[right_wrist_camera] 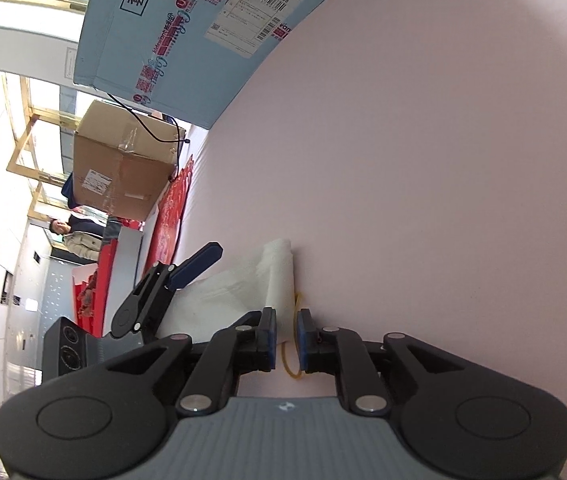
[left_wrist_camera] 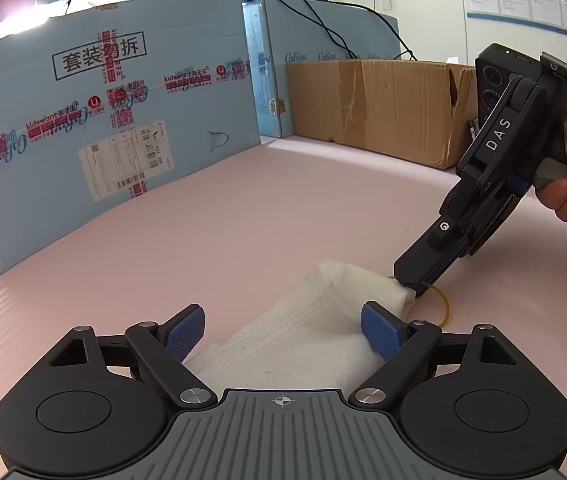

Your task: Fold shopping bag

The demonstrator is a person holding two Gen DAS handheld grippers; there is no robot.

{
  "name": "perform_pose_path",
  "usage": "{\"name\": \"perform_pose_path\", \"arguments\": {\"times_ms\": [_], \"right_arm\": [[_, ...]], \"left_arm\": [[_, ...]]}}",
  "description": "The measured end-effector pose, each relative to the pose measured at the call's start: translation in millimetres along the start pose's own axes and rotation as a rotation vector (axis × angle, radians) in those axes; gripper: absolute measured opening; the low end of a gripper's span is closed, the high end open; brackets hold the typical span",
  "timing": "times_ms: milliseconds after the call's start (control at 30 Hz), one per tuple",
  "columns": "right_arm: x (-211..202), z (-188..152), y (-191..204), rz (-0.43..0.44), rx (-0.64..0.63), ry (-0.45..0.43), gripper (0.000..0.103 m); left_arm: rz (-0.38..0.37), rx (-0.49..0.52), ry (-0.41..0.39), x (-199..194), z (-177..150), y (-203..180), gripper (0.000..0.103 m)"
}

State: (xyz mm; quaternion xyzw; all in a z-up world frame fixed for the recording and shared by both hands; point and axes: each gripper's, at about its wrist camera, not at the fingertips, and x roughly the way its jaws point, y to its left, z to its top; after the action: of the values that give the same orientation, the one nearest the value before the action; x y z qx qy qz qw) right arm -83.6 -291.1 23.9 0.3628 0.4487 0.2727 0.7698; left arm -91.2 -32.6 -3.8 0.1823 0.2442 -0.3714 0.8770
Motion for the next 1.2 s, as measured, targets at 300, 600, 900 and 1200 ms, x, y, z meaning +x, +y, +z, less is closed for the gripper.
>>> {"name": "perform_pose_path", "arguments": {"times_ms": [300, 600, 900, 1200], "right_arm": [[2.7, -0.3, -16.0, 0.094, 0.152, -0.086, 0.003], [9.8, 1.9, -8.8, 0.121, 0.142, -0.076, 0.001], [33.2, 28.1, -6.2, 0.072, 0.13, -0.093, 0.002], [59.1, 64.7, -2.6, 0.009, 0.036, -0.032, 0.002]], "left_arm": [[0.0, -0.001, 0.001, 0.4, -0.6, 1.0, 0.088], [0.0, -0.001, 0.001, 1.2, -0.4, 2.8, 0.088], [0.002, 0.0, 0.002, 1.4, -1.1, 2.1, 0.088], [0.007, 0.007, 0.001, 1.2, -3.0, 1.3, 0.088]]}}
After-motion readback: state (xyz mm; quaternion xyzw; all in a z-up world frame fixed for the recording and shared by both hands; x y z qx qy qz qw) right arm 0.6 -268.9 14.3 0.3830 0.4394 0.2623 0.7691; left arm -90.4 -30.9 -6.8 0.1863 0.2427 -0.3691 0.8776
